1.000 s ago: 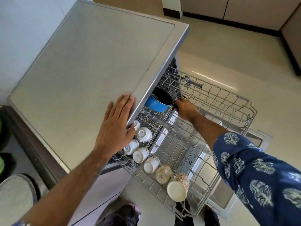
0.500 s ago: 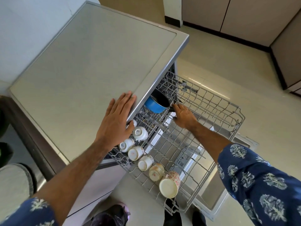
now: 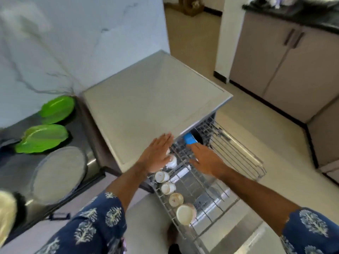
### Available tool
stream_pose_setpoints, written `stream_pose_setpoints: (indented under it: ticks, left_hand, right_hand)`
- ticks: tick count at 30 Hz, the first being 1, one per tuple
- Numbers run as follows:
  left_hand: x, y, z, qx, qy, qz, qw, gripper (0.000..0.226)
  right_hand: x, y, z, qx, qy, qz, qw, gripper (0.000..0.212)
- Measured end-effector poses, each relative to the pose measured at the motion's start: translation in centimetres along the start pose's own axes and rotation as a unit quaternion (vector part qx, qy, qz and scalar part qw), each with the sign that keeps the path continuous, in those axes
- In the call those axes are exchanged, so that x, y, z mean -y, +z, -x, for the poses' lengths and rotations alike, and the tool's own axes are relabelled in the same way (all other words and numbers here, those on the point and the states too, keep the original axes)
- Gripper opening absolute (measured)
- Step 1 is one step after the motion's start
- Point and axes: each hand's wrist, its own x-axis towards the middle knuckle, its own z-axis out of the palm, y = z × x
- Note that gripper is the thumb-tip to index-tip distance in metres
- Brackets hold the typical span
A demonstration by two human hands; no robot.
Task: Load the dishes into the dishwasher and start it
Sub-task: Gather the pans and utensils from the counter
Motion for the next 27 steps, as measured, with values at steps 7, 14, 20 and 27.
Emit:
stream_pose_setpoints:
  ticks: [7,14,20,27]
  left_hand:
    - [5.6,-4.0,16.0,-0.081,-0.163,-0.026,0.983,0.068]
    - [11.5,-6.6,28.9,-0.136,-0.322,0.004,0.937,0.065]
    - [18.3,-6.9,38.3,-0.176,-0.391,0.021,0.903,0.061]
    - [28.2,-6.4,47.2,-0.201,-0.417,0.04,0.886,0.059]
  right_hand:
    - [11.4,-3.3,-3.1,0.032,-0.147,0.049,0.987,0.045]
    - [25.1,-2.4,-7.3,0.047,-0.256,0.082,0.962,0.045]
    - [37.6,2.3,-12.3,0.082,-0.323,0.115,0.936,0.046]
    - [50.0,6.8,-18.2,0.086,-0.332,0.197,0.919,0.045]
